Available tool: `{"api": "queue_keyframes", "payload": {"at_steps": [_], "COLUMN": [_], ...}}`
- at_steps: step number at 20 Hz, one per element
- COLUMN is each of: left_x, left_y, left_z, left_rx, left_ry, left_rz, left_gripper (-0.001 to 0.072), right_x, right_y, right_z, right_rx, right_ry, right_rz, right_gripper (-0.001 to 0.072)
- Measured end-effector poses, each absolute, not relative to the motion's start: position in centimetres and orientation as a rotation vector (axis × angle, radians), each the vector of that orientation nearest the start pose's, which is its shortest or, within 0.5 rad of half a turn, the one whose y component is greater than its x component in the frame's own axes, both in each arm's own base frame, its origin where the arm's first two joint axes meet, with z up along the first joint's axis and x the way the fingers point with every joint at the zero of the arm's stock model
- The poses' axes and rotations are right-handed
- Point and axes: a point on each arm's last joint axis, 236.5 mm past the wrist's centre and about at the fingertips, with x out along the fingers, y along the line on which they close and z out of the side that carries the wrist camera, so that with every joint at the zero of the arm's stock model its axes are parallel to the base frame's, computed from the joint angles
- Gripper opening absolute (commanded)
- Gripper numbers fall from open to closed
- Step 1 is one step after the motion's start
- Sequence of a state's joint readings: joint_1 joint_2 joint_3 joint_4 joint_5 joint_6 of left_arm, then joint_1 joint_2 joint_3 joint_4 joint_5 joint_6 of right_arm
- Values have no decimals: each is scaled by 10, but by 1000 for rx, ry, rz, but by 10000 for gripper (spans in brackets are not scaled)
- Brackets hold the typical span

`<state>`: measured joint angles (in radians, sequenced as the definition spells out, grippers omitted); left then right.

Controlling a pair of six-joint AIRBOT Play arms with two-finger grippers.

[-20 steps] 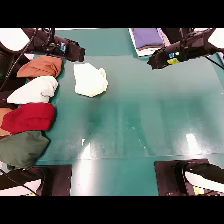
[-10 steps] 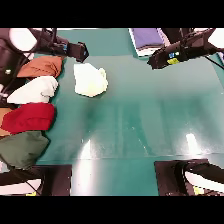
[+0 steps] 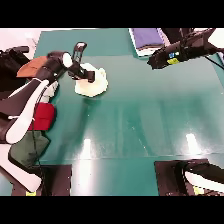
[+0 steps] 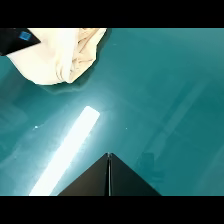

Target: Fold the shirts.

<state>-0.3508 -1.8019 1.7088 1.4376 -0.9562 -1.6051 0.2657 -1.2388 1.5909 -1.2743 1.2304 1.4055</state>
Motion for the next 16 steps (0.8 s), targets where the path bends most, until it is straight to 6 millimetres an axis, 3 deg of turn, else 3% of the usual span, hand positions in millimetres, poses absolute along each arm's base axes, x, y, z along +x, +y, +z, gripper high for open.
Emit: {"api": "queue_keyframes", "payload": {"at_steps": [1,4,6,8,11,12,14,16], "left_x": [523,530,540,550,538,524,487,450], "left_y": [-219,-218,-210,-200,-183,-179,-174,-181], "left_z": [-15,-13,17,82,211,255,320,360], "left_rx": [21,15,30,49,78,83,95,104], "left_ry": [1066,1058,1013,887,642,559,446,382], "left_rz": [-357,-352,-341,-330,-315,-318,-329,-364], "left_gripper": [52,30,29,29,29,29,29,29], "right_x": [402,401,399,398,394,392,388,383], "right_y": [177,177,176,175,171,168,156,142], "right_z": [197,200,211,236,286,305,340,370], "right_rx": [-53,-53,-54,-56,-62,-65,-71,-71], "right_ry": [858,850,824,766,645,599,513,440], "right_rz": [537,538,539,540,536,528,498,466], "right_gripper": [17,17,17,17,17,17,16,17]}}
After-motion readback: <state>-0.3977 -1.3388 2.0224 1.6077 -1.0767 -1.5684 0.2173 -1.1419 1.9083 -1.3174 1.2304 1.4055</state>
